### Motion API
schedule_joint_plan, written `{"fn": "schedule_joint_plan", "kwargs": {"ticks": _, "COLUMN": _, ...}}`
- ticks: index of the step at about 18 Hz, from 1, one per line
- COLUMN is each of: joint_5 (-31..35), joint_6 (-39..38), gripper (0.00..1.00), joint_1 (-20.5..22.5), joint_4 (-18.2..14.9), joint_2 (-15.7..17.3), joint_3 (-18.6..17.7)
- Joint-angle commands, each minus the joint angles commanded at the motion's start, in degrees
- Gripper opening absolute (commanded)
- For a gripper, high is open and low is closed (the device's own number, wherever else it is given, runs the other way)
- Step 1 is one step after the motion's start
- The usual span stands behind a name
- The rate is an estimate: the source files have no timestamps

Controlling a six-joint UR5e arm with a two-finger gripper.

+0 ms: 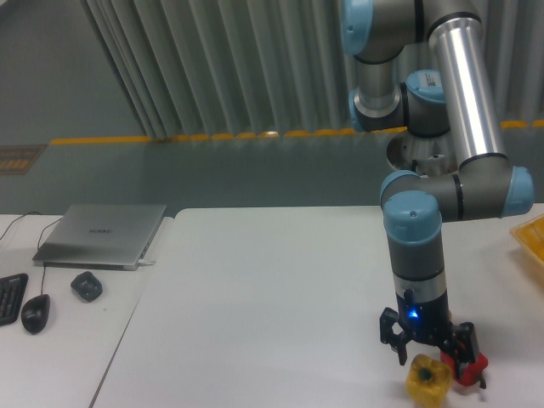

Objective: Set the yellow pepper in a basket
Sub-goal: 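Descend onto the yellow pepper and close the gripper around it, then lift the yellow pepper and carry it toward the yellow basket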

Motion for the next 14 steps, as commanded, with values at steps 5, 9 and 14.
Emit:
{"fn": "schedule_joint_plan", "kwargs": {"ticks": 5, "joint_5": -0.17, "joint_6": -0.53, "gripper": 0.80, "joint_1": 0.00, "joint_4": 0.00, "joint_2": 0.35, "joint_3": -0.35}}
{"fn": "schedule_joint_plan", "kwargs": {"ticks": 9, "joint_5": -0.53, "joint_6": -0.62, "gripper": 0.58, "joint_1": 0.00, "joint_4": -0.09, "joint_2": 1.05, "joint_3": -0.53}}
{"fn": "schedule_joint_plan", "kwargs": {"ticks": 14, "joint_5": -0.27, "joint_6": 0.08, "gripper": 0.53, "joint_1": 0.88, "joint_4": -1.31, "joint_2": 4.83, "joint_3": -2.37}}
